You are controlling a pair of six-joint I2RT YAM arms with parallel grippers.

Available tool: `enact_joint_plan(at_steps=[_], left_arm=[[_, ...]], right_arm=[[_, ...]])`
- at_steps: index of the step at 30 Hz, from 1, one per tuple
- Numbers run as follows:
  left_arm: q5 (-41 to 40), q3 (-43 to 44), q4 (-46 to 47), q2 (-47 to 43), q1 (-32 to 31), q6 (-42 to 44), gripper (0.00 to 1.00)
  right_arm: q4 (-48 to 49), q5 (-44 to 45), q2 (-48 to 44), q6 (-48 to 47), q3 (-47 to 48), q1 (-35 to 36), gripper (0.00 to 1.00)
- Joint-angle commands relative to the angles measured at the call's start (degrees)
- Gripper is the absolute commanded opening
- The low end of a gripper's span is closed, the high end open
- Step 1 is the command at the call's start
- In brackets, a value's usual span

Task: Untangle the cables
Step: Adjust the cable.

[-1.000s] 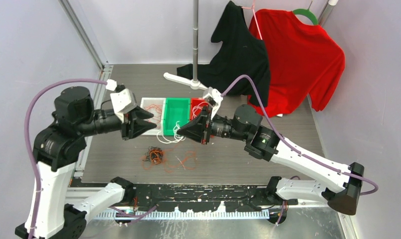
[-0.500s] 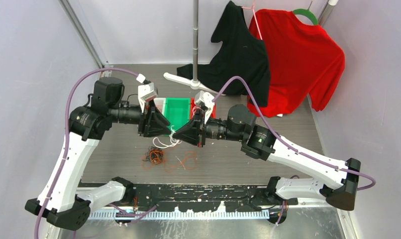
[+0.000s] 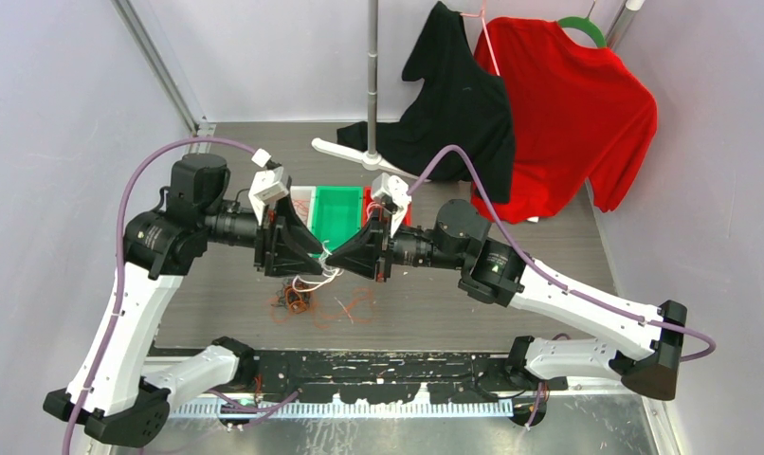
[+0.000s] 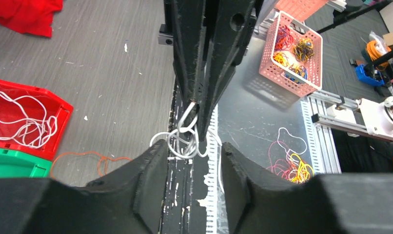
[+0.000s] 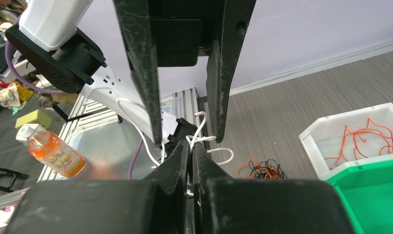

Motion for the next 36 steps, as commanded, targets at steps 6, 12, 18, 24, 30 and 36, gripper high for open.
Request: enact_joint_plan(at_steps=[6, 12, 18, 24, 30, 36], left_arm=[[-2.4, -1.8, 5.9, -1.2, -0.1, -4.5, 0.29], [-9.2, -0.9, 9.2, -2.5, -0.1, -7.6, 0.0], [-20.4, -4.8, 20.0, -6.7, -0.1, -17.0, 0.0], [-26.5, -9.9, 23.0, -9.2, -0.1, -21.9, 0.0], [-28.3, -10.6, 24.0, -10.0, -0.1, -22.4, 0.0], [-27.7, -8.7, 23.5, -9.5, -0.1, -21.8, 0.0]], right_arm=[[6.1, -0.3, 0.0, 2.6, -0.2, 0.1, 0.01], [8.6, 8.2, -1.3, 4.1, -3.7, 0.1, 0.31], [10.7, 32.7, -4.5, 8.2, -9.1, 0.2, 0.73], [14.6, 33.6, -3.3, 9.9, -9.6, 2.4, 0.69], [18.7, 29.2, -0.7, 12.4, -10.3, 2.7, 0.62], [17.2, 28.1, -0.3, 12.8, -10.9, 2.6, 0.38]])
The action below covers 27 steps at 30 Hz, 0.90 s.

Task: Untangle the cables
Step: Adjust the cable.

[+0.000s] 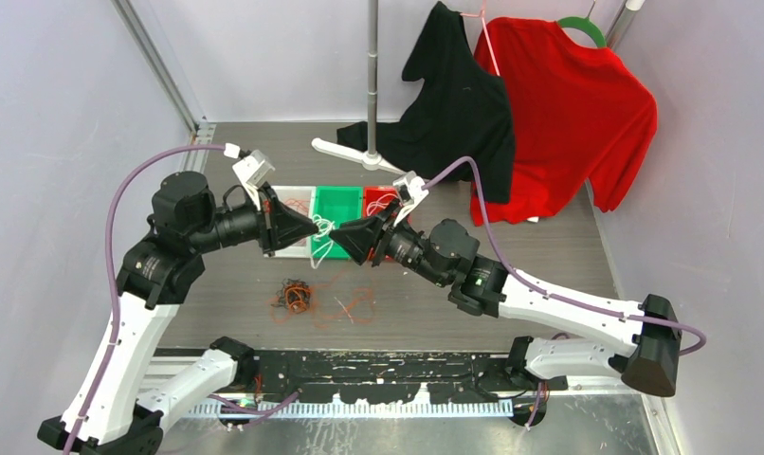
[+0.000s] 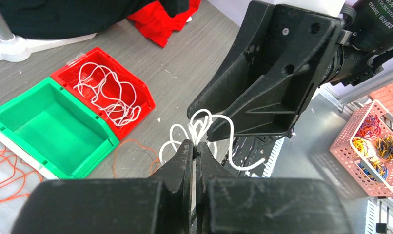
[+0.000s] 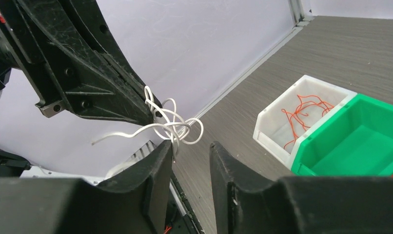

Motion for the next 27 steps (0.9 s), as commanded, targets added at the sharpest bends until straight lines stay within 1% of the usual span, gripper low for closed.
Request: enact_joint_plan(at_steps=[1, 4, 6, 10, 13, 14, 15, 16, 20, 22, 24, 27], left_arm=[[0.0, 2.7, 2.9, -0.3, -0.2, -0.3, 0.0], [1.1, 4.5, 0.7, 0.1, -0.1, 1.1, 0.0], [1.7, 4.9, -0.2, 0.2, -0.1, 1.5, 0.0], [3.4, 5.4, -1.4, 0.3, -0.1, 1.8, 0.0], [4.4, 5.7, -2.1, 0.6, -0.1, 1.7, 0.0], [3.9, 5.7, -2.0, 0.7, -0.1, 1.7, 0.0], [3.3, 5.5, -1.6, 0.5, -0.1, 1.7, 0.0], [2.8, 5.3, -1.1, 0.2, -0.1, 1.7, 0.0], [2.7, 4.1, 0.1, -0.5, -0.1, 2.2, 0.0], [2.8, 4.0, -0.3, -0.2, -0.1, 2.5, 0.0], [2.6, 4.0, -0.4, -0.1, -0.1, 2.7, 0.0], [1.8, 4.1, -0.2, -0.3, -0.1, 3.0, 0.0]], right_arm=[[2.6, 0.1, -1.2, 0.8, -0.5, 0.1, 0.32], [-0.2, 3.3, -4.1, -0.4, -1.7, 0.1, 0.11], [-2.4, 5.5, -6.3, -1.9, -2.3, 0.1, 0.02], [-5.9, 7.5, -9.8, -4.8, -2.3, 0.1, 0.01], [-6.8, 7.8, -11.2, -5.3, -2.5, 0.0, 0.01], [-6.6, 5.9, -11.4, -5.2, -2.4, 0.0, 0.08], [-6.8, 4.4, -11.3, -4.9, -2.3, 0.0, 0.18], [-6.8, 3.1, -11.1, -4.1, -2.0, 0.1, 0.35], [-0.9, -0.2, -9.4, 2.7, -3.2, 0.1, 0.56], [1.4, -1.9, -7.1, 4.2, -2.7, 0.3, 0.59], [1.7, -2.3, -4.9, 4.6, -1.5, 0.6, 0.59], [5.1, -4.3, -2.3, 5.6, -1.2, 0.9, 0.6]])
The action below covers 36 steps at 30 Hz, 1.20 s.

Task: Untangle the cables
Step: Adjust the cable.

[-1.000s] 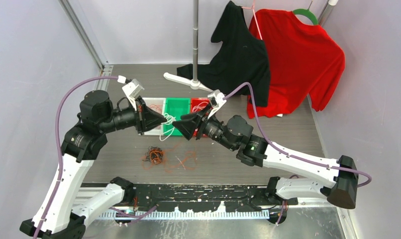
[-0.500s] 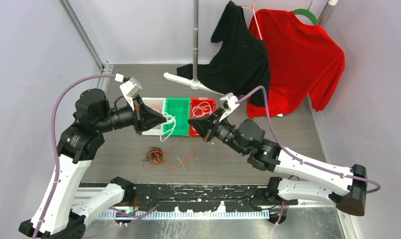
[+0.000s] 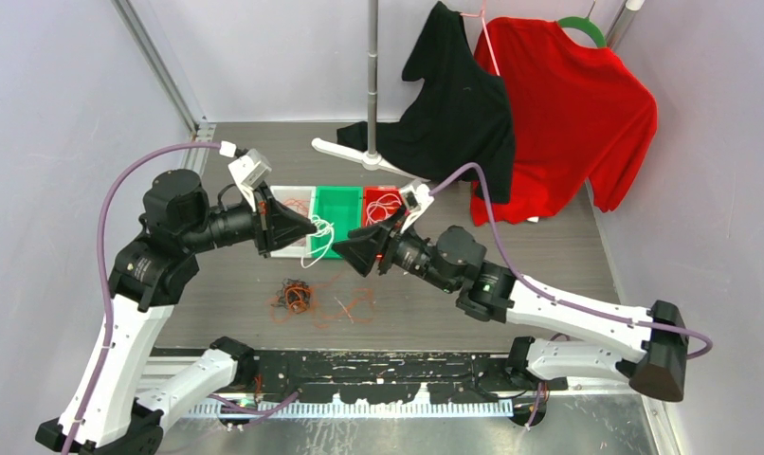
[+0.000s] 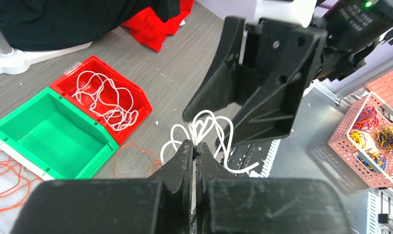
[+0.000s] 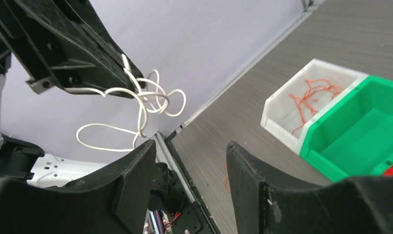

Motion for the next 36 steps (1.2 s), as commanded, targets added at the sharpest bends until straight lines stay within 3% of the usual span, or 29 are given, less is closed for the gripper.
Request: enact_joint_plan(at_steps=[1, 9, 16, 25, 28, 32, 36], left_arm=[[-0.6, 0.8, 2.1, -0.8, -0.1, 1.0, 0.0], [-4.2, -1.0, 2.8, -2.4, -0.1, 3.8, 0.0], [-5.7, -2.5, 4.9, -3.4, -0.1, 3.8, 0.0], [-6.1, -2.5, 5.4, -3.1, -0.1, 2.6, 0.0], [-5.6, -2.4, 5.2, -2.9, -0.1, 2.3, 0.0], [-5.2, -1.5, 3.3, -2.8, -0.1, 2.8, 0.0], [-4.7, -0.4, 1.6, -2.9, -0.1, 4.1, 0.0]], right_arm=[[8.0, -4.3, 3.4, 3.3, 2.1, 0.8, 0.6], [6.4, -1.2, 3.0, 4.5, 1.3, 1.7, 0.58], [9.7, 1.5, -0.9, 6.9, -2.5, 2.1, 0.65], [15.2, -2.5, 8.8, 9.2, 3.0, 2.9, 0.64], [18.6, -2.6, 12.1, 9.3, 3.7, 2.9, 0.54], [15.6, -1.3, 11.7, 7.1, 4.2, 2.9, 0.26], [6.5, 3.5, 6.8, 2.7, 3.5, 2.9, 0.02]])
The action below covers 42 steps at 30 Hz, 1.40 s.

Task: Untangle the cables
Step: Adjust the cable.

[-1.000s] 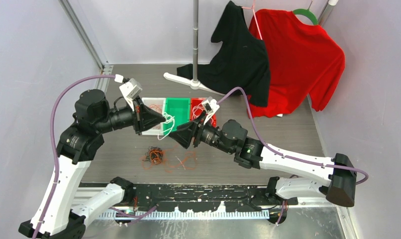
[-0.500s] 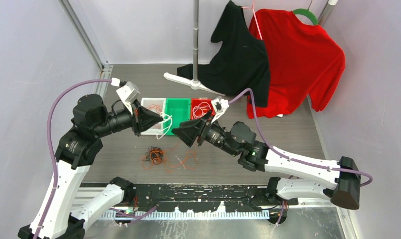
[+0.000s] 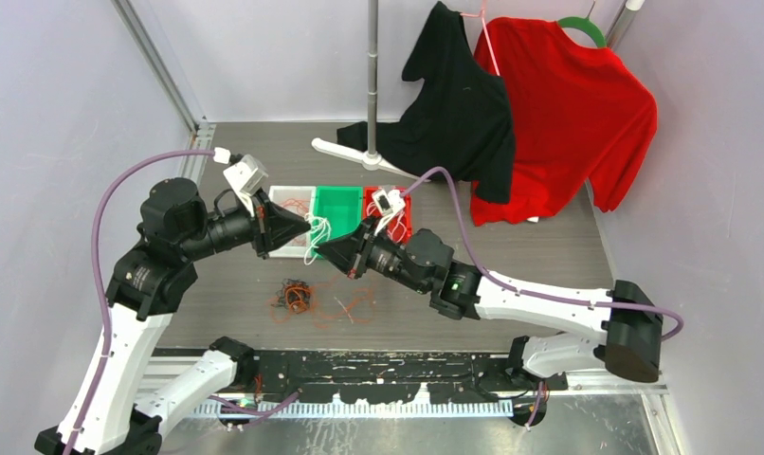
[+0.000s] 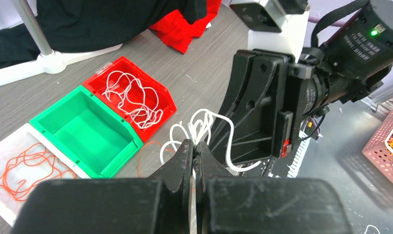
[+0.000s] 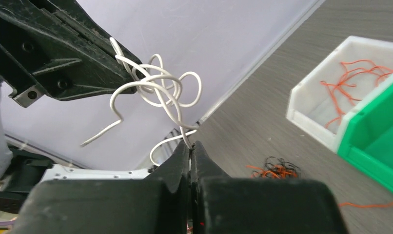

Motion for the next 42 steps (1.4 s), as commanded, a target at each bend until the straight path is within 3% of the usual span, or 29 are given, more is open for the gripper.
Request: enact_joint_plan(at_steps=[1, 6, 12, 19, 25, 28, 33, 39, 42], left_arm=[[1.0, 2.6, -0.3, -0.3, -0.1, 1.3, 0.0], [5.5, 3.5, -2.6, 0.4, -0.1, 0.8, 0.0], [13.9, 5.1, -8.9, 3.2, -0.1, 1.9, 0.0], [20.4, 8.5, -19.6, 5.4, -0.1, 9.9, 0.0], [15.4, 9.5, -21.1, 3.9, -0.1, 16.1, 0.0], [12.7, 10.6, -21.7, 4.1, -0.1, 17.2, 0.0], [3.9, 8.6, -17.5, 2.9, -0.1, 16.5, 0.0], [-7.9, 5.3, -13.6, 0.1, -0.1, 19.7, 0.0], [-7.0, 4.1, -11.3, -1.1, -0.1, 18.5, 0.0]], right_arm=[[-7.0, 7.1, -7.6, -5.7, 2.1, 0.2, 0.01], [-14.4, 12.4, -13.5, -10.0, 0.4, -0.7, 0.01], [-20.4, 12.8, -15.3, -14.6, 2.9, -0.7, 0.01], [-24.1, 18.6, -17.7, -18.8, 4.4, -0.7, 0.01], [-27.5, 24.9, -21.2, -20.5, 3.4, -0.7, 0.01], [-27.0, 22.9, -22.4, -20.1, 2.1, -0.7, 0.01], [-27.5, 21.8, -22.7, -19.1, 2.0, -0.7, 0.01], [-30.6, 29.8, -26.5, -19.5, 1.9, -0.8, 0.01], [-29.7, 24.5, -26.7, -20.2, 1.8, -0.8, 0.01]])
